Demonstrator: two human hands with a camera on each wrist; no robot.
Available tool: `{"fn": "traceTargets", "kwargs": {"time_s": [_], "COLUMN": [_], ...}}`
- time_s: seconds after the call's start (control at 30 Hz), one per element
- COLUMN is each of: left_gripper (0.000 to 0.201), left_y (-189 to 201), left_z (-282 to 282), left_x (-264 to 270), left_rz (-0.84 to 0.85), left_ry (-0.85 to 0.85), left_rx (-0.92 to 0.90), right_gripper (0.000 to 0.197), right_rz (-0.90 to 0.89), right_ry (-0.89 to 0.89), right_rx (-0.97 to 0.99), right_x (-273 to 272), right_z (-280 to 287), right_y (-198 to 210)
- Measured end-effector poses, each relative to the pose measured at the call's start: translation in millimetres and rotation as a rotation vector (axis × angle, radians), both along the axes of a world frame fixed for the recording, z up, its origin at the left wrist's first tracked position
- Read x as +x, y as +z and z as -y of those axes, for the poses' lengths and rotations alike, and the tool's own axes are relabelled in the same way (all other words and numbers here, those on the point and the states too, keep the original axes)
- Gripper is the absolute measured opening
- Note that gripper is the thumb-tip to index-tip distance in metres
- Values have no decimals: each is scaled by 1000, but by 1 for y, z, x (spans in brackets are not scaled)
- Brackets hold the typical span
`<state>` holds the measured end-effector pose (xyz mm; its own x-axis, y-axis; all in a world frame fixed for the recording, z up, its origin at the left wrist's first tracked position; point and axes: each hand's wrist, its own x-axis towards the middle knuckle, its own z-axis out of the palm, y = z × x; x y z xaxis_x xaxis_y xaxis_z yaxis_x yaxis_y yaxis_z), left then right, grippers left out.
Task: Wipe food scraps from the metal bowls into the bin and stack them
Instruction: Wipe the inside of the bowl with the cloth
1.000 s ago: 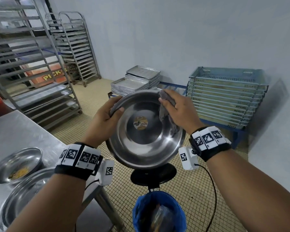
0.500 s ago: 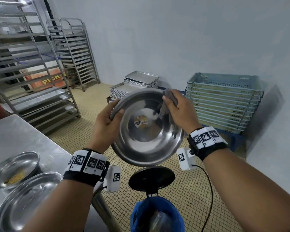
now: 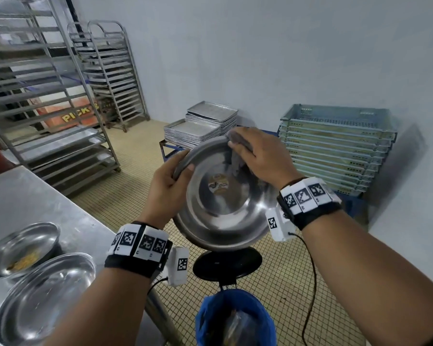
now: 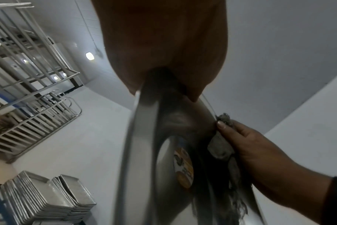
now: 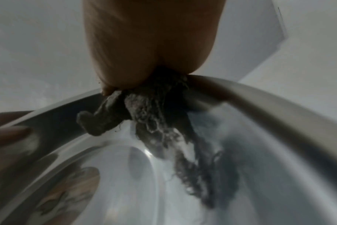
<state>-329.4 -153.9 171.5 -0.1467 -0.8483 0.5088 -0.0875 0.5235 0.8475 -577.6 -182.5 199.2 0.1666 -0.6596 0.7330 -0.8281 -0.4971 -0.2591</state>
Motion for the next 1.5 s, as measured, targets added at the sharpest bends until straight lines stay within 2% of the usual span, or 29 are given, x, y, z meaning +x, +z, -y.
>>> {"fn": "traceTargets", "kwargs": {"time_s": [0.13,0.23,0.33,0.4,0.5,0.57,0.63,0.73,0.87,0.97,1.1,1.27,1.4,1.5], "left_gripper": [34,30,30,31,25,26,24,19,19,22,24,29,29,33], "left_y": [2,-2,-3,-2,-7,-12,-14,-6,17,27,21,8,1,-4], "left_z": [1,4,0,-4,2,6,5,6,14,20,22,11,2,-3], "left_x": [7,6,2,2,10,13,14,20,21,16,18,13,2,2], "left_rz": [-54,47,14,-44,-126,-126,-67,127,379,472,420,248,221,173], "left_ry": [26,15,-32,-24,77,132,154,154,64,21,40,114,49,25], "left_rx": [9,7,-3,13,37,35,34,3,-54,-91,-125,-79,-65,-62], "right_gripper": [34,38,42,38,36,37,35,29,28,31,32,32,30,33], "right_rz": [162,41,-72,20,318,463,499,439,144,-4,1,205,45,-11], "right_ry": [-43,-63,-41,-33,-43,-29,-25,-10,52,64,47,-70,-76,-38], "right_rx": [40,-23,-68,-21,115,158,140,93,52,40,9,115,-29,-4], "right_x": [-10,4,13,3,-11,-11,-10,-11,-2,9,5,-5,14,9], "right_z": [3,5,3,4,4,3,2,0,-7,-9,-10,-7,-6,-4], "right_y": [-21,-23,-11,-17,-39,-50,-53,-44,-21,-11,-18,-45,-28,-25]}}
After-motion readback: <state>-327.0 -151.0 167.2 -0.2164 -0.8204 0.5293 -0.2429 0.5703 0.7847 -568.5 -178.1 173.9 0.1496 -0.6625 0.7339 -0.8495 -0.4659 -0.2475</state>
